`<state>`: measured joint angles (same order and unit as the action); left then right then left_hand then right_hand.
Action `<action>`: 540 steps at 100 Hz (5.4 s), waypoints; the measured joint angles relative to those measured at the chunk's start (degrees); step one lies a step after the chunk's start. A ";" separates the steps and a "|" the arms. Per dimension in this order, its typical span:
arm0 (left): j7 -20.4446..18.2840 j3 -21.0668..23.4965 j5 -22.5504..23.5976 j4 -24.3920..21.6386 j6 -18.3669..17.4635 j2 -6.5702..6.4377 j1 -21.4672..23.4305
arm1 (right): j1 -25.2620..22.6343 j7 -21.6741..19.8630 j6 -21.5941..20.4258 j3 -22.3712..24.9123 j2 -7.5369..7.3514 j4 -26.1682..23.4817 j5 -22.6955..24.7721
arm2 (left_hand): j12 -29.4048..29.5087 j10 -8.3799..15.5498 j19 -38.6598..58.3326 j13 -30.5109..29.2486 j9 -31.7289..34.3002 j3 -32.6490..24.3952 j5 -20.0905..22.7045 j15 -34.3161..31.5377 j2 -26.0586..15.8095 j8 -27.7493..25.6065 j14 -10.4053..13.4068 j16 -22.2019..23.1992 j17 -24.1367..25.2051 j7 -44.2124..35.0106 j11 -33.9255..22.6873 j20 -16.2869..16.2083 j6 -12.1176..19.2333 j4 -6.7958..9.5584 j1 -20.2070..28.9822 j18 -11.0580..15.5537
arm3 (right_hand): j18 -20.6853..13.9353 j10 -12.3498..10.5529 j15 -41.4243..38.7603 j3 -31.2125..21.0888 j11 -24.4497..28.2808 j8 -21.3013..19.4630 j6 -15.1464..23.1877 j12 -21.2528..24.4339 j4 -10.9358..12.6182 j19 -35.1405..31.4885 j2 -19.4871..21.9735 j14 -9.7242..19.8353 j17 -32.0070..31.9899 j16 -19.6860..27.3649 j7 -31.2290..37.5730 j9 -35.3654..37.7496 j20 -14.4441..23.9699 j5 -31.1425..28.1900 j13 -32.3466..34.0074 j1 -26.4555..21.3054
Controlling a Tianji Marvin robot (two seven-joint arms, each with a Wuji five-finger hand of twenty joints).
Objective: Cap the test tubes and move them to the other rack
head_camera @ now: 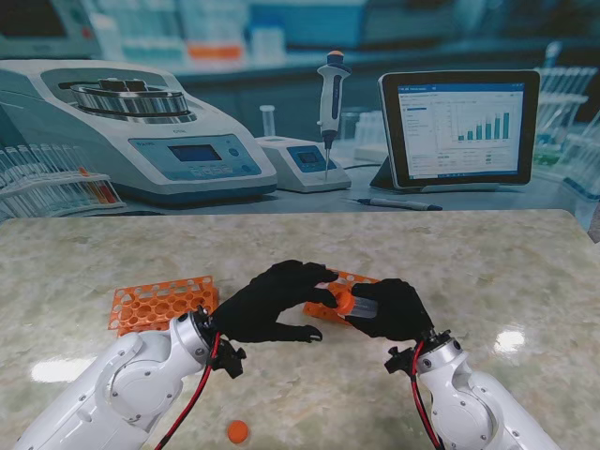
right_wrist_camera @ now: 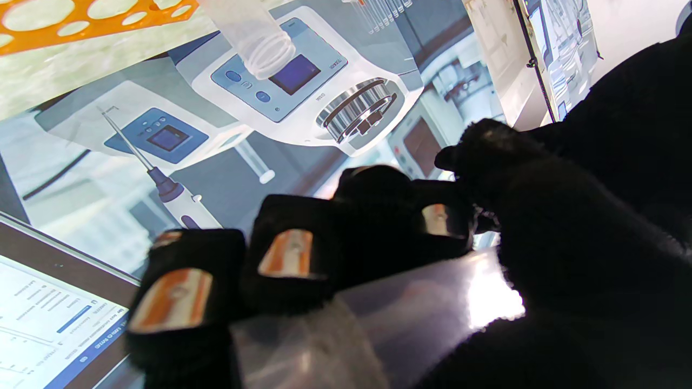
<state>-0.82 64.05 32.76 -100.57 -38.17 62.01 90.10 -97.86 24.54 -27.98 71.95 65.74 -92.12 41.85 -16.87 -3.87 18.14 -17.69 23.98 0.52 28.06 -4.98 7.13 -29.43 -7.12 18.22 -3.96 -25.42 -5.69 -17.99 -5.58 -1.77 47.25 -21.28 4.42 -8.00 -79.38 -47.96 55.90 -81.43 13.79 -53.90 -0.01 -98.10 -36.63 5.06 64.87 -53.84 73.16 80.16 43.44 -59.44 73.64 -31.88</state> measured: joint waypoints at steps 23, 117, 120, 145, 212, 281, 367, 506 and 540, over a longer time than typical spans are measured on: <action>0.54 -0.17 -0.83 0.13 -0.07 0.13 -0.11 | 0.06 0.00 -0.01 -0.01 0.04 -0.01 0.00 | 0.00 0.00 0.05 0.00 0.00 0.00 2.37 0.00 -0.02 0.66 0.00 0.03 -0.02 0.29 0.00 0.00 1.66 0.00 0.00 0.00 | 0.00 0.00 0.00 0.00 0.00 0.00 0.00 0.00 0.00 0.00 0.00 0.00 0.00 0.00 0.00 0.00 0.00 0.00 0.00 0.00; 1.52 -2.12 -1.00 1.12 0.59 0.55 -3.08 | 0.09 -0.24 -0.05 0.06 0.08 -0.10 -0.09 | 0.00 -0.01 0.76 -0.02 0.01 0.00 1.35 0.00 5.05 8.43 0.00 0.05 -0.47 9.98 0.00 0.00 -0.54 0.01 1.44 0.00 | 0.00 0.00 0.00 0.02 -0.01 0.00 0.01 0.00 0.00 0.01 0.00 0.00 0.00 0.00 0.00 0.00 -0.01 0.00 0.00 0.00; 1.52 -2.25 -1.00 1.24 0.66 0.55 -3.25 | 0.08 -0.25 -0.04 0.10 0.08 -0.12 -0.09 | 0.00 -0.01 0.76 -0.02 0.01 0.00 1.35 0.00 5.61 8.43 0.00 0.05 -0.47 9.98 0.00 0.00 -0.55 0.01 1.45 0.00 | 0.00 0.00 0.00 0.02 -0.01 0.00 0.01 0.00 0.00 0.00 0.00 0.00 0.00 0.00 0.00 0.00 -0.01 0.00 0.00 0.00; 1.50 -3.38 -1.00 2.31 1.25 0.58 -4.53 | 0.04 -0.31 -0.03 0.24 0.08 -0.17 -0.13 | 0.00 -0.01 1.54 -0.02 0.01 -0.09 1.35 0.00 7.75 8.46 0.00 0.05 -0.62 10.60 0.00 0.00 -1.09 0.01 2.05 0.00 | 0.00 0.00 0.00 0.02 -0.01 0.00 0.02 0.00 0.00 0.01 0.00 0.00 0.00 0.00 0.00 0.00 -0.01 0.00 0.00 0.00; 1.10 -5.70 -2.57 4.27 2.34 0.85 -6.76 | -0.09 -0.46 -0.03 0.43 0.08 -0.25 -0.18 | 0.00 -0.01 2.61 -1.02 0.57 -4.31 0.66 -0.21 8.20 6.95 0.00 0.05 -1.23 9.75 -0.32 0.00 -1.39 0.01 2.05 0.00 | 0.00 0.00 0.00 0.02 -0.01 0.00 0.03 0.00 0.00 0.01 0.00 0.00 0.00 0.00 0.00 0.00 -0.01 0.00 0.00 0.00; 1.88 -6.08 -1.77 4.62 2.21 1.05 -7.12 | -0.17 -0.53 -0.01 0.32 0.08 -0.21 -0.12 | 0.00 -0.09 4.30 -2.27 1.23 -7.10 0.45 -1.24 9.52 2.02 0.00 0.88 -1.84 1.54 -0.90 0.00 -1.55 0.00 2.69 0.00 | 0.00 0.00 -0.01 0.10 -0.14 0.02 0.08 -0.01 0.00 0.02 0.00 0.00 0.00 -0.07 -0.51 0.00 -0.01 0.00 0.00 0.00; 5.30 -7.04 1.25 5.82 1.77 1.52 -7.58 | -0.09 0.00 -0.09 0.01 0.09 -0.16 -0.05 | -0.34 -0.24 5.70 -3.45 2.47 -20.13 0.54 -1.70 14.45 1.32 0.00 1.56 -1.96 0.88 -1.61 0.00 -1.60 -0.24 -1.39 0.00 | 0.00 0.00 -0.01 0.43 -0.50 0.03 0.18 -0.01 0.00 0.06 0.00 0.00 0.00 -0.08 -0.53 0.00 -0.01 0.00 0.00 0.00; 7.97 -8.47 2.84 6.90 2.31 2.17 -8.56 | -0.36 -0.03 -0.10 0.13 0.11 -0.20 -0.11 | -1.74 -0.61 8.61 -7.52 6.64 -8.18 2.13 -3.18 12.57 0.02 0.01 3.01 -3.16 -5.08 -3.57 0.00 -0.71 -0.47 9.56 -0.01 | 0.00 0.00 -0.02 0.46 -0.52 0.04 0.23 -0.02 0.00 0.11 0.00 0.00 0.00 -0.08 -0.62 0.00 -0.02 0.00 0.00 -0.01; 8.72 -8.70 3.27 7.08 2.32 2.24 -8.65 | -0.44 0.06 -0.21 0.08 0.11 -0.26 -0.11 | -1.75 -0.61 9.44 -8.06 7.70 -8.76 2.13 -3.71 13.83 -1.43 0.02 3.67 -3.50 -6.27 -3.72 0.00 -0.40 -0.47 9.67 -0.01 | 0.00 0.00 -0.02 0.46 -0.53 0.06 0.23 -0.02 0.00 0.13 0.00 0.00 0.00 -0.08 -0.66 0.01 -0.02 0.00 0.02 -0.01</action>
<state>7.90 55.34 36.03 -93.49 -35.84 64.26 81.46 -98.31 24.59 -28.18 72.03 65.85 -92.37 41.74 -18.62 -4.48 27.58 -25.74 31.68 -8.25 30.19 -8.69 20.96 -30.86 -7.10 21.89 -7.46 -31.70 -9.41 -17.99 -5.98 -2.24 56.92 -21.29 4.42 -8.00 -79.40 -47.50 55.37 -81.38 14.02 -53.92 -0.01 -97.97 -36.63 5.06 64.87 -53.92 72.50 80.17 43.42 -59.44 73.66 -31.90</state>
